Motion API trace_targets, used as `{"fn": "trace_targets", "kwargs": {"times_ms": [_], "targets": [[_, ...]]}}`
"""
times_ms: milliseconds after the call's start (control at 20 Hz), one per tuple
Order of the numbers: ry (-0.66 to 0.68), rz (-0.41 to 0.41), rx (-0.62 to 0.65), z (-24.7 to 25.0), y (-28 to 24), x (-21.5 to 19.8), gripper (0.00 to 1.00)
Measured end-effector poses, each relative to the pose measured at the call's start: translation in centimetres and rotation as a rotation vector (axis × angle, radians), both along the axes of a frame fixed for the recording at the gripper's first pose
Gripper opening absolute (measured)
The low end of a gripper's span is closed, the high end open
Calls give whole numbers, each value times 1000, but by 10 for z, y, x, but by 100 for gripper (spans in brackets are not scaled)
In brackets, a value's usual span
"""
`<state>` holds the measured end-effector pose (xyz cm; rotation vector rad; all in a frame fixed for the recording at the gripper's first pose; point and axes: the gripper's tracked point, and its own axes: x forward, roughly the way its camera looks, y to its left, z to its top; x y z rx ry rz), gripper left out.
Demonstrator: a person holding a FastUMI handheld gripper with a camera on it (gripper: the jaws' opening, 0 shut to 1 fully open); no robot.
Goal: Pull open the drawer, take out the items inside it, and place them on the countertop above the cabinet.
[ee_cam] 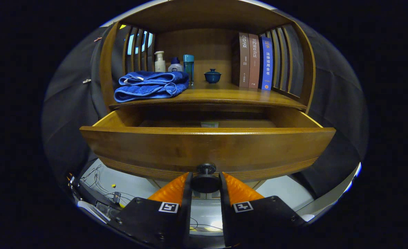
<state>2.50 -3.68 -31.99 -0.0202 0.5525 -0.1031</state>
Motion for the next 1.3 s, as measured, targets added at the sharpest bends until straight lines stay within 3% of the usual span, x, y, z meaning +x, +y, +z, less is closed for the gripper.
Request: {"fn": "trace_targets", "kwargs": {"times_ms": [400,950,1050,1200,1300], "targets": [[26,-6,53,-2,9,-51,42],[42,11,65,-1,12,-68,43],[27,17,63,14,16,-75,54],[1,18,66,51,25,-81,100],[-15,16,72,78,25,-68,100]]}}
